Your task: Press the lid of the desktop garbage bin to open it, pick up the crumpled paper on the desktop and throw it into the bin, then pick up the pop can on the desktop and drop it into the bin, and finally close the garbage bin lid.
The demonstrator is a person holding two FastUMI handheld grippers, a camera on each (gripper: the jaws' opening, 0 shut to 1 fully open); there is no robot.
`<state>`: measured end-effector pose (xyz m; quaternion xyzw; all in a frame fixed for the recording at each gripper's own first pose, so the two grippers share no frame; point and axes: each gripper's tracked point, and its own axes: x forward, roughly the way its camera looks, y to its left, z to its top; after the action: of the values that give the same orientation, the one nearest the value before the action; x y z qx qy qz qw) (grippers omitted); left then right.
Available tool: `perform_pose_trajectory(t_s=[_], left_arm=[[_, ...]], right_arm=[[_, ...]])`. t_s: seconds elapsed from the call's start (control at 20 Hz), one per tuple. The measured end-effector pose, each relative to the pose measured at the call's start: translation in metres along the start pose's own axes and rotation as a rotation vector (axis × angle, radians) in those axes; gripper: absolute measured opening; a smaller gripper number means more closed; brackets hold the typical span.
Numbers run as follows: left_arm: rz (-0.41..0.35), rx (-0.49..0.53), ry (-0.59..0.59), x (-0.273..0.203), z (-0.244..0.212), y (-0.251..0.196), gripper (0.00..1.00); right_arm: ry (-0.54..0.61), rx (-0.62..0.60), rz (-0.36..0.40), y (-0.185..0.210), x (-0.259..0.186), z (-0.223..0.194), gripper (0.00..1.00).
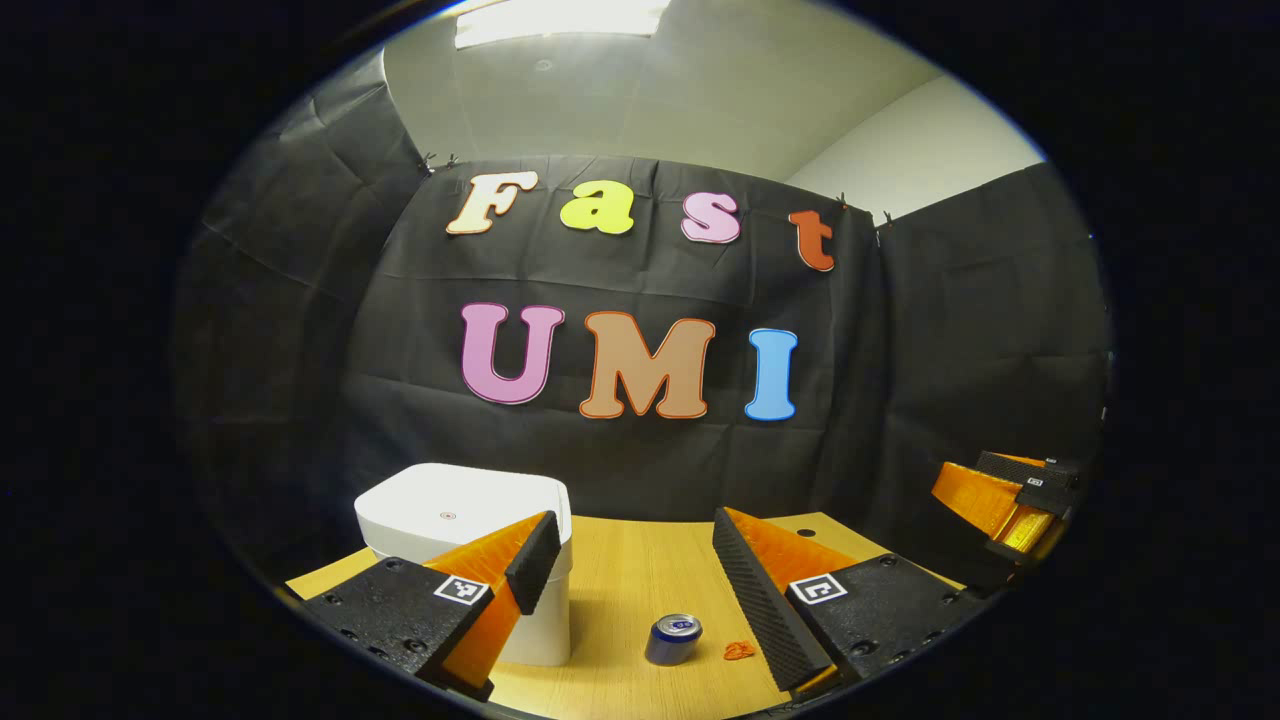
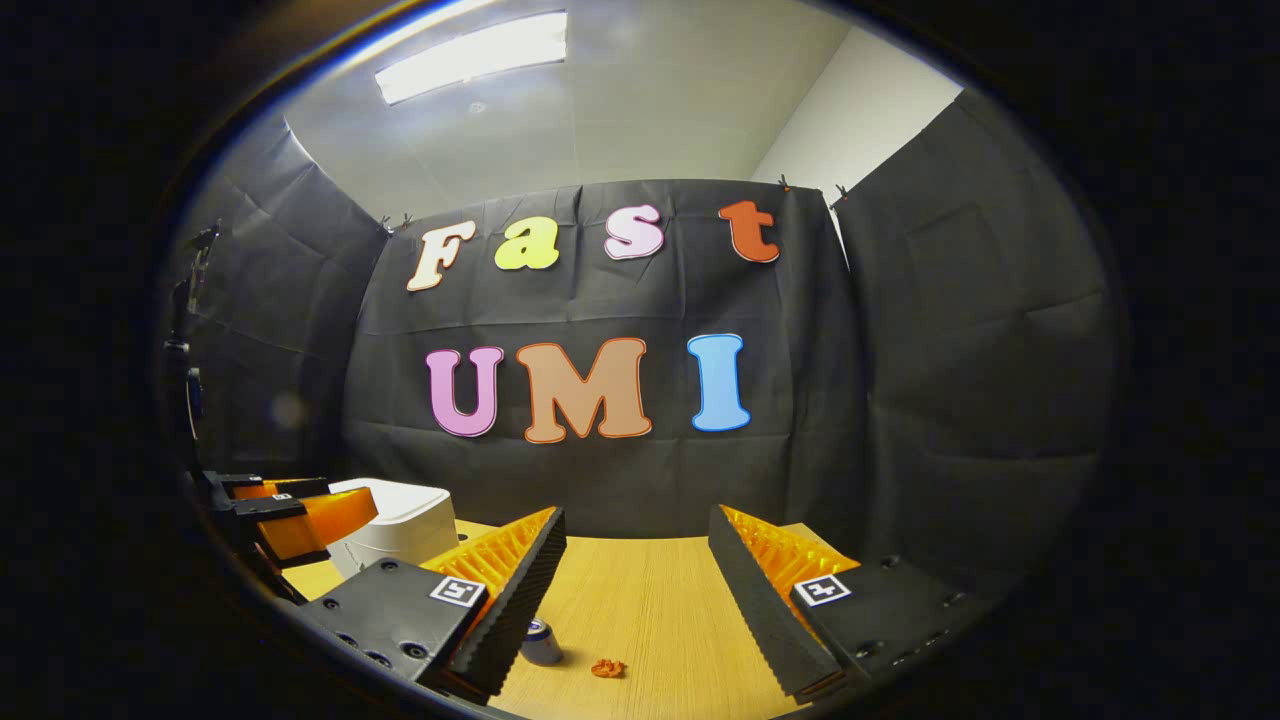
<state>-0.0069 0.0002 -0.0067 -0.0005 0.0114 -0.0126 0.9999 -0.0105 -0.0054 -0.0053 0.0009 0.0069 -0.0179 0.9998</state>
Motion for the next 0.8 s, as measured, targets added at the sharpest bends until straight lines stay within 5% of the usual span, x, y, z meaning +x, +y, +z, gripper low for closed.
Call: perform_pose_trajectory(t_s=[0.8], left_arm=[[0.02, 0.034, -0.015, 0.008, 0.005, 0.017, 0.92]], right_arm=[[0.011, -0.008, 0.031, 0.015, 0.014, -0.006, 0.96]])
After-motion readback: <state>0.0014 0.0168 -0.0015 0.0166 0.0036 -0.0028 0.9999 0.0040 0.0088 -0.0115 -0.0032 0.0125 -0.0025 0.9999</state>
